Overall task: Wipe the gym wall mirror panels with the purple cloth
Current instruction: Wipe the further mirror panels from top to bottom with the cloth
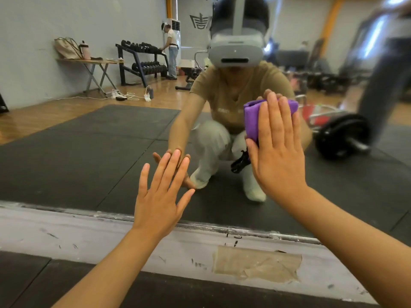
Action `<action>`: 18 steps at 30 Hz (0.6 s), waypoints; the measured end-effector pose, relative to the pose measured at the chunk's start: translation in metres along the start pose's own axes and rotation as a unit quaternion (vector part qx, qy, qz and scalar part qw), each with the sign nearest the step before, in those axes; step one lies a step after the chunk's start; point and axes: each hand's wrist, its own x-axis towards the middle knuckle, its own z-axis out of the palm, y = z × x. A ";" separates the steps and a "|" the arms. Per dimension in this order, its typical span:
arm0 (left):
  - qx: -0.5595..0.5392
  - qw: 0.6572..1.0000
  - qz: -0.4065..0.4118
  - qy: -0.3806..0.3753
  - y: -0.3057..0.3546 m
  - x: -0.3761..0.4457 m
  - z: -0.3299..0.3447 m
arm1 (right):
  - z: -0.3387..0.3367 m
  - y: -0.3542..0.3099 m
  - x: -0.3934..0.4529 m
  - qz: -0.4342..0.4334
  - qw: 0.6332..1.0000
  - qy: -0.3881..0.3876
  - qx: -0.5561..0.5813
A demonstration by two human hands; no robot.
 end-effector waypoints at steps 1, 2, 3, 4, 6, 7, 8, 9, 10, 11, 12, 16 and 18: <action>-0.007 1.000 0.006 0.003 -0.002 0.000 0.001 | 0.004 -0.007 -0.007 -0.006 1.000 -0.002 0.005; -0.017 1.000 0.013 0.005 -0.004 -0.001 0.002 | 0.010 -0.014 -0.019 -0.027 1.000 -0.014 0.005; -0.029 0.999 0.019 0.007 -0.006 -0.001 0.003 | 0.016 -0.020 -0.036 -0.061 0.998 -0.033 0.002; -0.040 0.999 0.023 0.009 -0.007 0.000 0.005 | 0.022 -0.026 -0.056 -0.105 0.993 -0.057 -0.004; -0.053 0.998 0.026 0.012 -0.008 0.000 0.007 | 0.029 -0.035 -0.103 -0.205 0.972 -0.109 -0.025; -0.056 0.998 0.027 0.013 -0.008 0.000 0.007 | 0.030 -0.038 -0.125 -0.252 0.957 -0.139 -0.037; -0.057 0.998 0.030 0.014 -0.008 0.000 0.008 | 0.030 -0.039 -0.143 -0.286 0.941 -0.174 -0.046; -0.056 0.998 0.034 0.014 -0.009 -0.001 0.008 | 0.029 -0.040 -0.156 -0.301 0.929 -0.211 -0.048; -0.056 0.998 0.038 0.014 -0.010 -0.001 0.008 | 0.028 -0.041 -0.164 -0.304 0.921 -0.239 -0.045; -0.056 0.997 0.041 0.014 -0.012 -0.001 0.008 | 0.029 -0.040 -0.166 -0.305 0.918 -0.251 -0.045; -0.057 0.997 0.045 0.012 -0.014 -0.001 0.008 | 0.029 -0.039 -0.166 -0.311 0.915 -0.251 -0.047; -0.055 0.997 0.056 0.014 -0.021 -0.004 0.010 | 0.027 -0.023 -0.146 -0.364 0.904 -0.219 -0.055; -0.053 0.997 0.050 0.013 -0.025 -0.007 0.012 | 0.029 -0.022 -0.123 -0.330 0.925 -0.182 -0.044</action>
